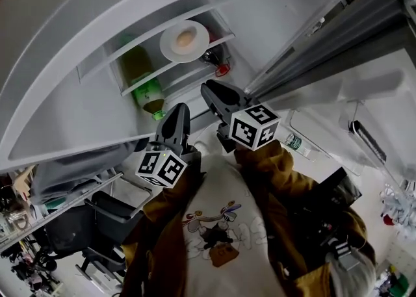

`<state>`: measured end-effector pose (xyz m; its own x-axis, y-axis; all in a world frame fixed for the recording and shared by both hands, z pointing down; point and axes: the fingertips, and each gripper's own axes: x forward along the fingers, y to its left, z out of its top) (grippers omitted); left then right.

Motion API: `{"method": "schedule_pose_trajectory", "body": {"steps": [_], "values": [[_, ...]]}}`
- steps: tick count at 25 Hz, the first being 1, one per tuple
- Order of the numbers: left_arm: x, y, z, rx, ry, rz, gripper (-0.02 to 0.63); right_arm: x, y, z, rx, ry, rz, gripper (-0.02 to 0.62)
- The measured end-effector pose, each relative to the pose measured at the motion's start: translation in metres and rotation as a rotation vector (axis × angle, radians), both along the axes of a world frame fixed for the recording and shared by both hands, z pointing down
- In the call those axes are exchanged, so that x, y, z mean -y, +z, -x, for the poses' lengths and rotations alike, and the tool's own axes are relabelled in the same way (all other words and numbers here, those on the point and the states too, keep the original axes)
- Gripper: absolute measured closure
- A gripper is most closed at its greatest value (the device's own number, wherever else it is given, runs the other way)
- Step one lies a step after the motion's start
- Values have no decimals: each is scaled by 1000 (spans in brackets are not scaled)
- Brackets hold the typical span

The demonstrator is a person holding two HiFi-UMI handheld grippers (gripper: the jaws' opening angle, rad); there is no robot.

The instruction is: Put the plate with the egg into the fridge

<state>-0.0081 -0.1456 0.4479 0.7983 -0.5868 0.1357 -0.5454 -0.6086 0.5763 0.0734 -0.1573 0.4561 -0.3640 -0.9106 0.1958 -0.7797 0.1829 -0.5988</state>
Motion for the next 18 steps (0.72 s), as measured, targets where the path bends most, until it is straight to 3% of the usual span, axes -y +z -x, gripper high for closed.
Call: {"method": "schedule_pose_trajectory", "body": {"steps": [4,6,18], "values": [[-3,5,-3,5,3,4,598,-5,-6,3,-80,-21,-32,527],[-5,7,-5,7,4,6,598,-8,-7,4,-104,-28,-44,589],[-9,10,2,22,1,13,598,-28,1,8,-255,-70,-44,589]]}}
